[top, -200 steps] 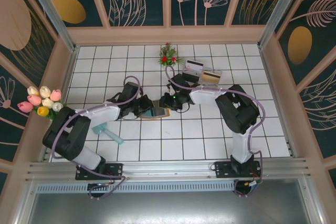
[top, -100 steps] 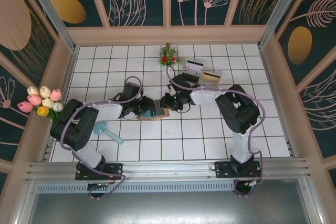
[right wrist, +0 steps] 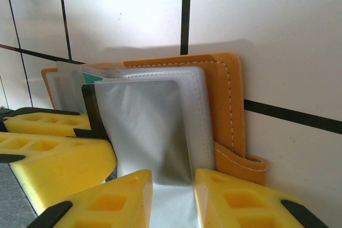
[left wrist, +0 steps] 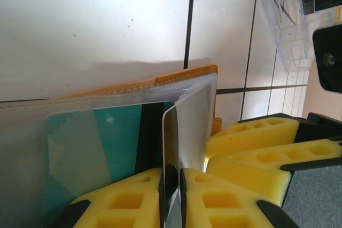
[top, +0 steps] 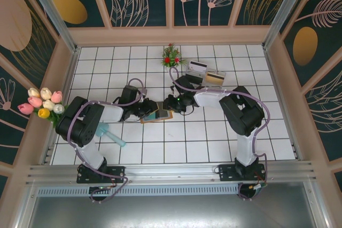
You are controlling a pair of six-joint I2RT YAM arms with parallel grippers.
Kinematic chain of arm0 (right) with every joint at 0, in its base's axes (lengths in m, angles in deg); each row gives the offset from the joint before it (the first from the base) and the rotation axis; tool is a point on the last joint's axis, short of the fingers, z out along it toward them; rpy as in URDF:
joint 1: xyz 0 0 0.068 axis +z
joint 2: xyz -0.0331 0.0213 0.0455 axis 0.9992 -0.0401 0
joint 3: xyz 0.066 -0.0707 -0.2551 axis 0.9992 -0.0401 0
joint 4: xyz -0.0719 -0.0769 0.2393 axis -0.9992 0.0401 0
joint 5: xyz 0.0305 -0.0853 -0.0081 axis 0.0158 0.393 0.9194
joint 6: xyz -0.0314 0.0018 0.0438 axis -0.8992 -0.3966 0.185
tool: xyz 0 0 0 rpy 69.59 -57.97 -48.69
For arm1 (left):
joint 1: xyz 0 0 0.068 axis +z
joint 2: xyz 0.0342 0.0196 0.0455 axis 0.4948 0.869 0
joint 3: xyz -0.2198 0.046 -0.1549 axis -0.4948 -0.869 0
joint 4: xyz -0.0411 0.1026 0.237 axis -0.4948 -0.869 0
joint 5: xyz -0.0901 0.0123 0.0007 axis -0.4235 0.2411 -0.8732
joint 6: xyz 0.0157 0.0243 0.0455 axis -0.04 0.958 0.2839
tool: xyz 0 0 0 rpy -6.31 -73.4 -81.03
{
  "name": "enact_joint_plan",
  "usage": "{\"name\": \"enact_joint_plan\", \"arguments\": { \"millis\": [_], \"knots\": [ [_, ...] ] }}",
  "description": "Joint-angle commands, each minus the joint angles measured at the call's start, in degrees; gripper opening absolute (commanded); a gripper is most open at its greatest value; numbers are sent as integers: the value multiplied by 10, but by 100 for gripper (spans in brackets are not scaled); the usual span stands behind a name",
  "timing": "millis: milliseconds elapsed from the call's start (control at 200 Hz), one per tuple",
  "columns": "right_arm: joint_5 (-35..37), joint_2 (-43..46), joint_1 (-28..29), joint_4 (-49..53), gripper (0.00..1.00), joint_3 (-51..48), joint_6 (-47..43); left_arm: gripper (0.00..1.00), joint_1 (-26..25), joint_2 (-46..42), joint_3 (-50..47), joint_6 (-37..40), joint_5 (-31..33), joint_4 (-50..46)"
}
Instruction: Take the credit cards out of the card holder
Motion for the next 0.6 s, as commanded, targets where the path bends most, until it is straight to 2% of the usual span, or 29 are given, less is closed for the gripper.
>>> {"name": "enact_joint_plan", "arguments": {
  "millis": [0, 320, 400, 595],
  "knots": [
    [17, -21, -3, 45, 31, -21, -6, 16, 2, 9, -29, 25, -27, 23],
    [18, -28, -3, 45, 31, -21, -6, 15, 19, -6, -78, 17, -78, 144],
    [17, -28, -3, 45, 31, -21, -6, 14, 19, 3, -75, 14, -80, 148],
    [15, -27, -2, 45, 31, -21, -9, 19, 19, 21, -57, 23, -76, 126]
  ]
}}
